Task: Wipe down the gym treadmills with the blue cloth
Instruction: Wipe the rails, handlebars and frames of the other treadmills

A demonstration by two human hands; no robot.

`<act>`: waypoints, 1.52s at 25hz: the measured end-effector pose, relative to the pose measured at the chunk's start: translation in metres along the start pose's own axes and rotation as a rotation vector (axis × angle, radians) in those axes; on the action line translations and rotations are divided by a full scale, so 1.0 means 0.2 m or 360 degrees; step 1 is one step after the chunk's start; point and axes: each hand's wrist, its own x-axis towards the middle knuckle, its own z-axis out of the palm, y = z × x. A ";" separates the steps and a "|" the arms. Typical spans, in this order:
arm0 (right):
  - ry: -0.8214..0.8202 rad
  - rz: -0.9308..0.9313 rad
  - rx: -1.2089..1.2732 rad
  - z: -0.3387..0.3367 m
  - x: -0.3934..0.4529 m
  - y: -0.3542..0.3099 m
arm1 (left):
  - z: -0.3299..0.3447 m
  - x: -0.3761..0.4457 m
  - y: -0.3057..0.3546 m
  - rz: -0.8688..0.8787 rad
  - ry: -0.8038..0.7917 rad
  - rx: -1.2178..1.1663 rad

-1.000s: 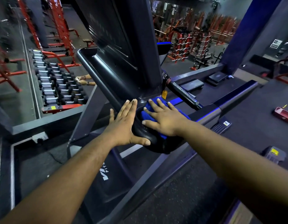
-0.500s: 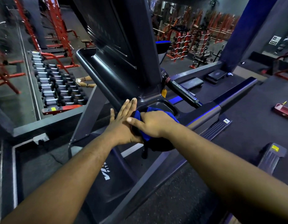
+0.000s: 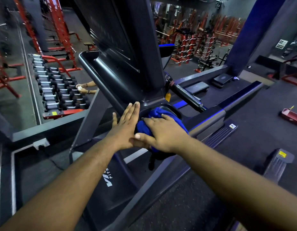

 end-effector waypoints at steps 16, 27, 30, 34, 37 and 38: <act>0.0428 0.0194 0.0131 0.13 -0.35 0.18 | -0.06 -0.03 0.07 -0.0021 -0.0085 0.0115; 0.0171 0.0191 0.0066 0.04 -0.20 0.52 | 0.06 0.08 0.43 0.0053 0.0158 0.0466; 0.0198 0.0156 0.0019 0.04 -0.20 0.65 | 0.08 0.11 0.48 -0.0068 0.0196 0.0537; -0.0221 0.0209 0.0493 -0.04 0.22 0.72 | 0.10 0.19 0.62 -0.0182 0.0184 0.0674; -0.0184 0.0018 0.0459 -0.03 0.18 0.79 | 0.12 0.23 0.66 -0.0271 0.0208 0.0624; -0.0121 -0.0074 0.0327 -0.01 0.09 0.82 | 0.12 0.23 0.66 -0.0271 0.0209 0.0580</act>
